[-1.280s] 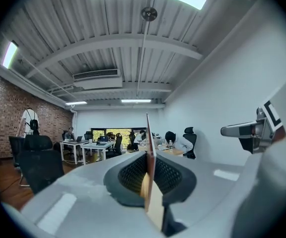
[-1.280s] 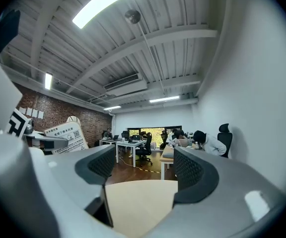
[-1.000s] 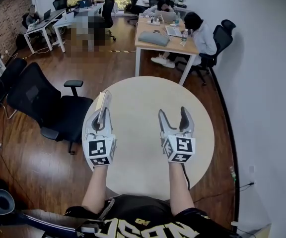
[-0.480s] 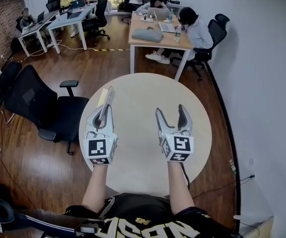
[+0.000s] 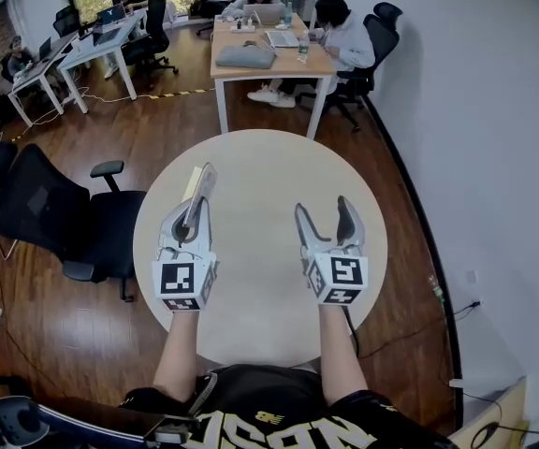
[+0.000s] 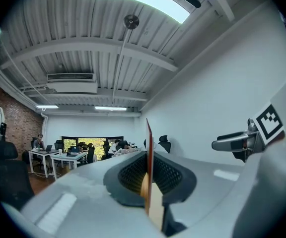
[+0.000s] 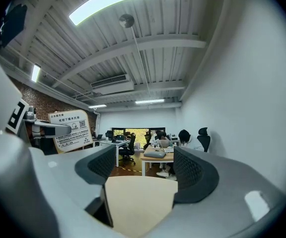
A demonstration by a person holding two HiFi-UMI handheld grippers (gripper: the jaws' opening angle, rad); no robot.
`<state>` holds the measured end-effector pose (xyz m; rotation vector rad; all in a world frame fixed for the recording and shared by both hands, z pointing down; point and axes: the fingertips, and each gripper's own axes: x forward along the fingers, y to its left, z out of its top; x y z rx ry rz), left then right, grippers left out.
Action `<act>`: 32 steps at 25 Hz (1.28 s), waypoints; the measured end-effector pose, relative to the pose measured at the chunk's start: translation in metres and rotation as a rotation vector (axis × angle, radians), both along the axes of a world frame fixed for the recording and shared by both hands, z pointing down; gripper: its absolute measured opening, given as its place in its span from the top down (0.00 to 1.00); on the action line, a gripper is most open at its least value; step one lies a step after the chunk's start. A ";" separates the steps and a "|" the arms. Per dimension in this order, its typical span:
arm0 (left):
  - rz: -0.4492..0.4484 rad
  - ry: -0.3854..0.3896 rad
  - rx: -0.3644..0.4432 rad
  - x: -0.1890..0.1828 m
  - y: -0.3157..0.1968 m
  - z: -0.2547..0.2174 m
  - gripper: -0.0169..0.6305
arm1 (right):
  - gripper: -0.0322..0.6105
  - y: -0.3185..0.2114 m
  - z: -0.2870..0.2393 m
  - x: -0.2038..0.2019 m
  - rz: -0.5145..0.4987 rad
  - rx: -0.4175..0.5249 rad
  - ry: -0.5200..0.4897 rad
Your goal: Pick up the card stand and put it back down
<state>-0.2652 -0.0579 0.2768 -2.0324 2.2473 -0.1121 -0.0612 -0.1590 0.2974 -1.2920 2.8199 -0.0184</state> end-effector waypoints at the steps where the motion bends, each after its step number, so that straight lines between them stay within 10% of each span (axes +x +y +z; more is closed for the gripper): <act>1: 0.024 -0.002 -0.007 0.004 -0.005 0.001 0.95 | 0.37 -0.001 0.002 0.008 0.014 -0.005 -0.002; 26: 0.968 -0.399 -0.329 0.151 -0.231 0.073 0.94 | 0.37 -0.002 0.105 0.167 0.221 -0.208 -0.021; 32: 1.214 -0.126 -0.350 0.201 -0.257 0.116 0.95 | 0.37 -0.009 0.133 0.181 0.233 -0.258 -0.028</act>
